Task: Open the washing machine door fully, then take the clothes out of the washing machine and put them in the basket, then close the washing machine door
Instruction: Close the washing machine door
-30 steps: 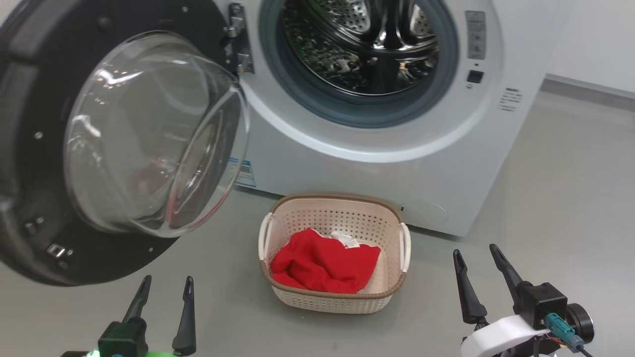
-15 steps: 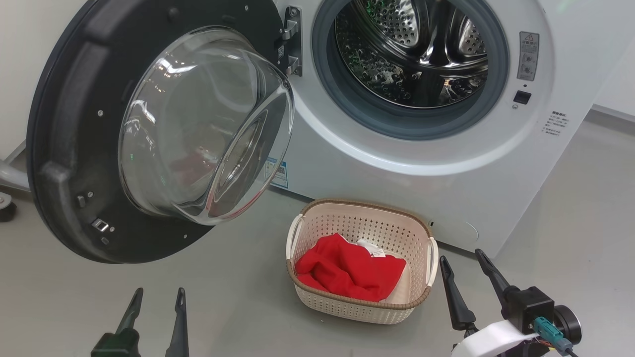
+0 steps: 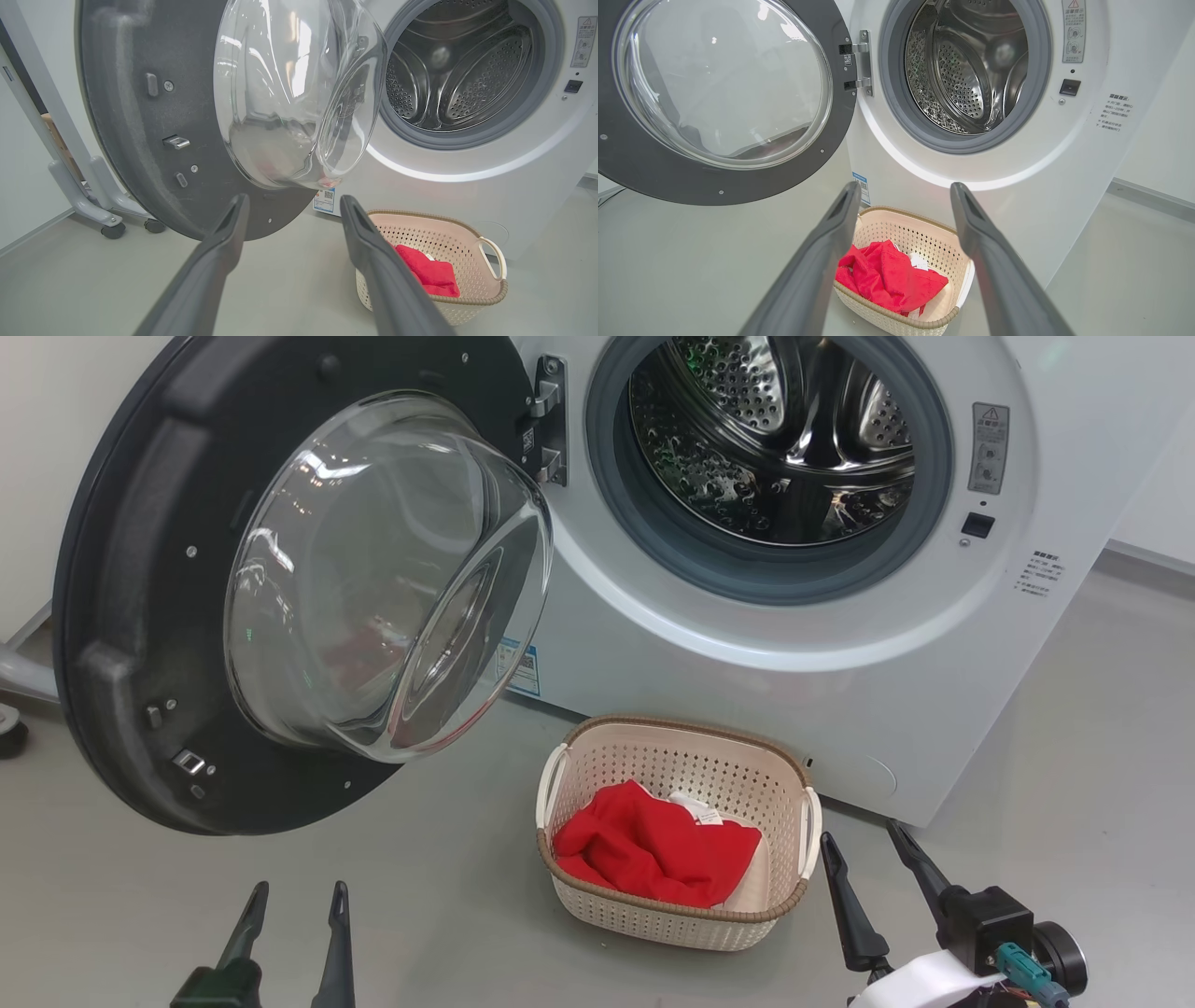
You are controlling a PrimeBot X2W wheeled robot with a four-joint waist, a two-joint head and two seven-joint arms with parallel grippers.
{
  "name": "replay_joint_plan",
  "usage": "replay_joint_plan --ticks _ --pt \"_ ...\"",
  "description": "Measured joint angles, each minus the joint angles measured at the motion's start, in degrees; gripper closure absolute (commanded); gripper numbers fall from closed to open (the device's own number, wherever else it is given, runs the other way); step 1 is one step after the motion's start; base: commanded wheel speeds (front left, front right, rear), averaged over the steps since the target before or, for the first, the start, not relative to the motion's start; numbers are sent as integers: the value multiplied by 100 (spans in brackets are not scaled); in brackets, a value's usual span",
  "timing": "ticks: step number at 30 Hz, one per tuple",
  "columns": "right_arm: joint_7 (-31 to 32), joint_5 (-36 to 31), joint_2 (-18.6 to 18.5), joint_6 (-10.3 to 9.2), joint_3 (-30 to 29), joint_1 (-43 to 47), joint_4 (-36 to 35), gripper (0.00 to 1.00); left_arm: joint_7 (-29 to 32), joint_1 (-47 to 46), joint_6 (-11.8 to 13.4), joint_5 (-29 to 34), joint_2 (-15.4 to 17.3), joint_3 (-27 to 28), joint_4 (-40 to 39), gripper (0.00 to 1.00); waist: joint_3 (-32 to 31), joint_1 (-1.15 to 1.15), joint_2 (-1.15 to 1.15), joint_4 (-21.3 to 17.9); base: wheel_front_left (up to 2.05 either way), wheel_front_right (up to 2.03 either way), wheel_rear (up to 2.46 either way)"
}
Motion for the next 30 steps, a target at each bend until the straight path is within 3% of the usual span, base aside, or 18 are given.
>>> replay_joint_plan --ticks 4,5,6,7,9,16,21,25,30 --pt "0 1 0 -1 1 1 0 0 0 10 1 0 5 -1 -20 0 -2 0 0 -4 0 0 0" --pt "0 1 0 -1 1 1 0 0 1 12 1 0 7 -2 -24 16 -2 0 0 -4 0 0 0" --pt "0 1 0 -2 1 1 0 0 1 15 1 0 7 -3 -27 44 -2 0 0 -3 0 0 0" --pt "0 1 0 -2 1 1 0 0 3 19 1 0 7 -4 -31 56 -2 0 0 -3 0 0 0" --pt "0 1 0 -2 2 1 0 0 13 31 1 -42 7 -8 -36 100 -1 0 0 -1 0 0 0" --pt "0 3 0 -46 18 1 0 0 47 36 -16 -168 7 -20 -103 100 8 0 0 6 0 0 0" --pt "0 49 0 -52 22 1 -1 0 42 36 -252 -866 -31 -20 -189 100 18 0 0 9 0 0 0" --pt "0 53 0 -54 23 1 -1 0 -115 28 -555 -1816 -92 62 -474 100 28 0 0 11 0 0 0" --pt "0 53 -1 -58 21 1 -4 0 -278 -2 -926 -3573 -110 316 -808 100 53 0 0 17 0 0 0"
